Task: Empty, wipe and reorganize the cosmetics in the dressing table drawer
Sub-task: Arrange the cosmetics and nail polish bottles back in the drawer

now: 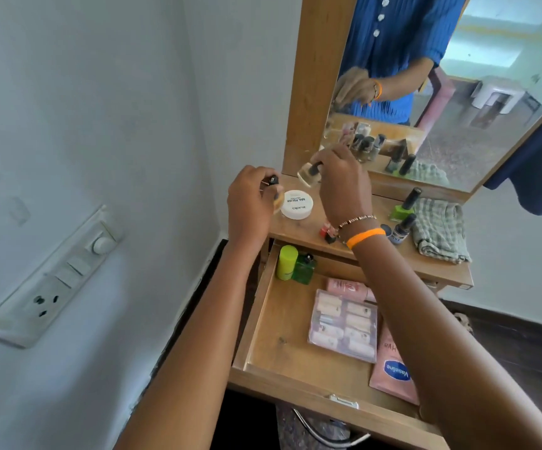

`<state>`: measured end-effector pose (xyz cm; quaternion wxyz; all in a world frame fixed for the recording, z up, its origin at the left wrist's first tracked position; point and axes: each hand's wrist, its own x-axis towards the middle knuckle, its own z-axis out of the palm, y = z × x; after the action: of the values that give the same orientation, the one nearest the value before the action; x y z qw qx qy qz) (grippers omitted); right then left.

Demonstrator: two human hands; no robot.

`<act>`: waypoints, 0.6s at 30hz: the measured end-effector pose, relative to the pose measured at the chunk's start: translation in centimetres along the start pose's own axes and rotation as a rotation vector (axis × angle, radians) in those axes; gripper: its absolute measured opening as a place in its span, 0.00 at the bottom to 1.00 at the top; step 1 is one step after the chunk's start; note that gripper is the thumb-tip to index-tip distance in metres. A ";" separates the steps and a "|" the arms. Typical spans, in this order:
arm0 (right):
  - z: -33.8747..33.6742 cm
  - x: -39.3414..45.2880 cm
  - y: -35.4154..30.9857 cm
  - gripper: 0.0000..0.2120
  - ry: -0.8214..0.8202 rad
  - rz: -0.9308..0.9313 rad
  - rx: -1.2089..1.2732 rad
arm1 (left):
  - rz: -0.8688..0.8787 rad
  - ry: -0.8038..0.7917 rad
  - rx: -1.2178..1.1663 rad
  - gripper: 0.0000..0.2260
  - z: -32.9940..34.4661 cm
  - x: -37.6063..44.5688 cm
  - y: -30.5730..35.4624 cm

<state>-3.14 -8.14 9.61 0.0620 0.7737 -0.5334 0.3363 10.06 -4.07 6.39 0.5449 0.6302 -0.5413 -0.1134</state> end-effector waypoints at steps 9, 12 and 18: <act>-3.5 -12.0 -2.1 0.04 -0.216 0.169 0.266 | -0.095 -0.363 0.025 0.08 -4.3 -9.5 1.3; -2.3 -15.7 -2.5 0.03 -0.414 0.240 0.265 | -0.175 -0.511 0.156 0.05 -4.3 -12.5 -0.5; -0.6 -19.4 -3.0 0.03 -0.701 0.329 0.324 | -0.298 -0.699 0.388 0.07 -5.1 -14.9 -3.0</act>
<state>-4.75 8.62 -0.55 -0.3003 0.7455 -0.5789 0.1376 9.67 10.27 -0.71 0.1776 0.7160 -0.6078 -0.2937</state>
